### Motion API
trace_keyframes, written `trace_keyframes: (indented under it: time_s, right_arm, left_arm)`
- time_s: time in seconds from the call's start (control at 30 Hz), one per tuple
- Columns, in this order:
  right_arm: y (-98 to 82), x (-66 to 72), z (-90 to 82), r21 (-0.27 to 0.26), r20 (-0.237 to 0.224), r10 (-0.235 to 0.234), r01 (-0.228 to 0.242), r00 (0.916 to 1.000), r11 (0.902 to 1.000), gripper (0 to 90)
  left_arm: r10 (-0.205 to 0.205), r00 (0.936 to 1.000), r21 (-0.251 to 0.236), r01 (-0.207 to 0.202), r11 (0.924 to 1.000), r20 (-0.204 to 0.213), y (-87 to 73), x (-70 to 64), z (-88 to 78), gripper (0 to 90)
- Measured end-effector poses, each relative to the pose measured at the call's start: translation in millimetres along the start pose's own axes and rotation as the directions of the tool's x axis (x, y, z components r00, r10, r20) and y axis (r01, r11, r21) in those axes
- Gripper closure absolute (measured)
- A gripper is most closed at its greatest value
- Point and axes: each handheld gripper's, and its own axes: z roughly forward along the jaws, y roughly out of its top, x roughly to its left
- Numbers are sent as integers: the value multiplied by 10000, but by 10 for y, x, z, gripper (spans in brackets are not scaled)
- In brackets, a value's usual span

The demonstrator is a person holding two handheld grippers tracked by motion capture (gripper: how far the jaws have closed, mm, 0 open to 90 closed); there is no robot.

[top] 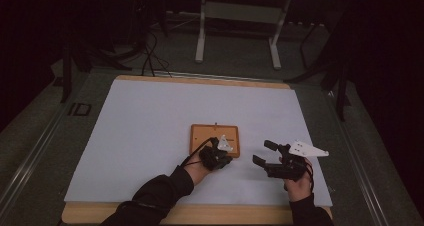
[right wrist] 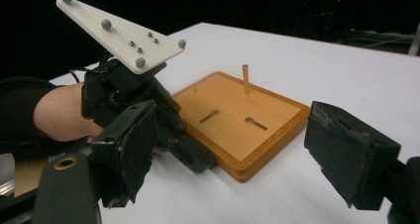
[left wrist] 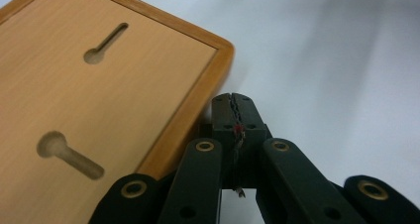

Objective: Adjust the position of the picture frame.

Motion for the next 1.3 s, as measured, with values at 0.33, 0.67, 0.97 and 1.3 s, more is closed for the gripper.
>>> trace_keyframes:
  time_s: [0.33, 0.67, 0.97, 1.3]
  right_arm:
    - [-8, 9, 23, 356, -24, -36, 36, 10000, 9994, 158]
    - [0, 65, 54, 636, 107, -320, 312, 9994, 9975, 139]
    - [17, 93, 49, 724, 125, -186, 177, 9997, 9972, 104]
    - [12, 115, 50, 722, 70, -347, 341, 9994, 9968, 103]
  left_arm:
    - [-465, 9987, -810, 448, 9957, -189, -133, 119, -423, 824]
    - [-677, 9977, -1134, 667, 9913, -42, -243, 331, -685, 699]
    - [-646, 9974, -1350, 600, 9890, -305, -210, 497, -747, 682]
    - [-909, 9951, -1387, 847, 9867, -391, -185, 628, -733, 661]
